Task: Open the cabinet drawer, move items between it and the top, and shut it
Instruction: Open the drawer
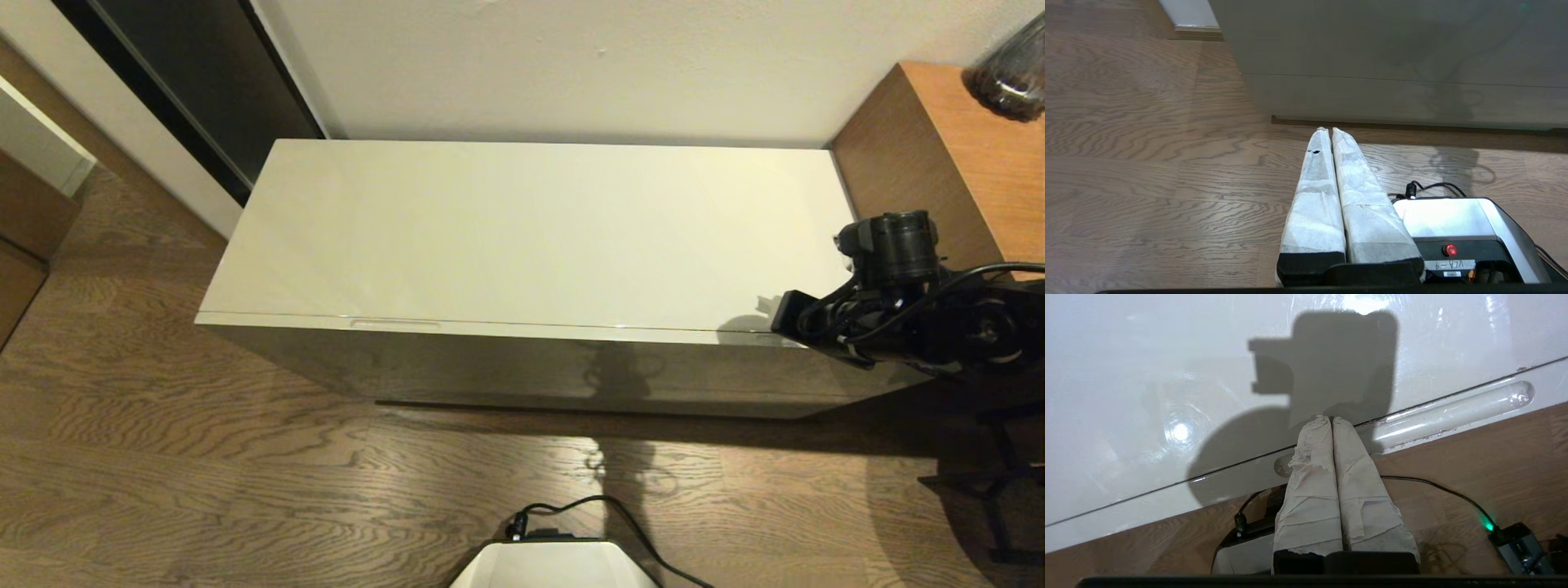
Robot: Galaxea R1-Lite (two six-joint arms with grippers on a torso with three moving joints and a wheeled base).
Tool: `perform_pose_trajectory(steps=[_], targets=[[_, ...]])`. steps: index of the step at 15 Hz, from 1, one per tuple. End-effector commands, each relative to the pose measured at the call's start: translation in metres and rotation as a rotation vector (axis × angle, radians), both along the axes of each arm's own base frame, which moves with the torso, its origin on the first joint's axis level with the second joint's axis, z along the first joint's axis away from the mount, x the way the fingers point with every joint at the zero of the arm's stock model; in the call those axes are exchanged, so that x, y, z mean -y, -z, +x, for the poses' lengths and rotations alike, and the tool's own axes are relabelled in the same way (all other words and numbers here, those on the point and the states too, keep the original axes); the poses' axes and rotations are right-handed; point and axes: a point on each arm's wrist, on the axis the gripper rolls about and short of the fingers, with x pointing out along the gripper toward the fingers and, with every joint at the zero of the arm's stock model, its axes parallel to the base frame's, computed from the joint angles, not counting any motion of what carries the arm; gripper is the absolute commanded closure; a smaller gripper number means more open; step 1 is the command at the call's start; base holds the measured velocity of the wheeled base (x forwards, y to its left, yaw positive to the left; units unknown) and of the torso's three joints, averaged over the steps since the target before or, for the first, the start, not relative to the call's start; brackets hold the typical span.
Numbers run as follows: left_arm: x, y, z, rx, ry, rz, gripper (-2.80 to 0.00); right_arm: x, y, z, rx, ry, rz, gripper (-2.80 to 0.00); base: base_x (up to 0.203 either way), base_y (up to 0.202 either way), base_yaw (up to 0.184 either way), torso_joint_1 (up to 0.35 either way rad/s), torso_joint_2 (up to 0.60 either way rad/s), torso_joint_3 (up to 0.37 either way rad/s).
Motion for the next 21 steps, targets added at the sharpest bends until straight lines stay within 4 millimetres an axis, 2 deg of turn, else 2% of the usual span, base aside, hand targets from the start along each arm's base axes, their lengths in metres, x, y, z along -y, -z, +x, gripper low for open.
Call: perform_pose_trajectory(steps=[1, 5, 8, 12, 15, 21], targets=[[0.0, 0.0, 0.0, -0.001, 0.001, 0.0, 0.0, 0.001, 0.011, 0.001, -0.035, 0.018, 0.016, 0.0, 0.0, 0.0, 0.0, 0.0, 0.0, 0.0], [0.0, 0.0, 0.0, -0.001, 0.0, 0.0, 0.0, 0.003, 0.029, -0.012, -0.107, 0.026, 0.017, 0.0, 0.0, 0.0, 0.0, 0.0, 0.0, 0.0], [0.0, 0.0, 0.0, -0.001, 0.001, 0.0, 0.0, 0.006, 0.063, -0.034, -0.172, 0.026, 0.011, 0.0, 0.0, 0.0, 0.0, 0.0, 0.0, 0.0], [0.0, 0.0, 0.0, -0.001, 0.0, 0.0, 0.0, 0.01, 0.092, -0.067, -0.185, 0.029, 0.02, 0.0, 0.0, 0.0, 0.0, 0.0, 0.0, 0.0], [0.0, 0.0, 0.0, -0.001, 0.001, 0.0, 0.0, 0.014, 0.081, -0.099, -0.152, 0.027, 0.036, 0.0, 0.0, 0.0, 0.0, 0.0, 0.0, 0.0], [0.0, 0.0, 0.0, -0.001, 0.001, -0.001, 0.0, 0.025, 0.021, -0.187, -0.02, 0.005, 0.057, 0.0, 0.0, 0.0, 0.0, 0.0, 0.0, -0.001]])
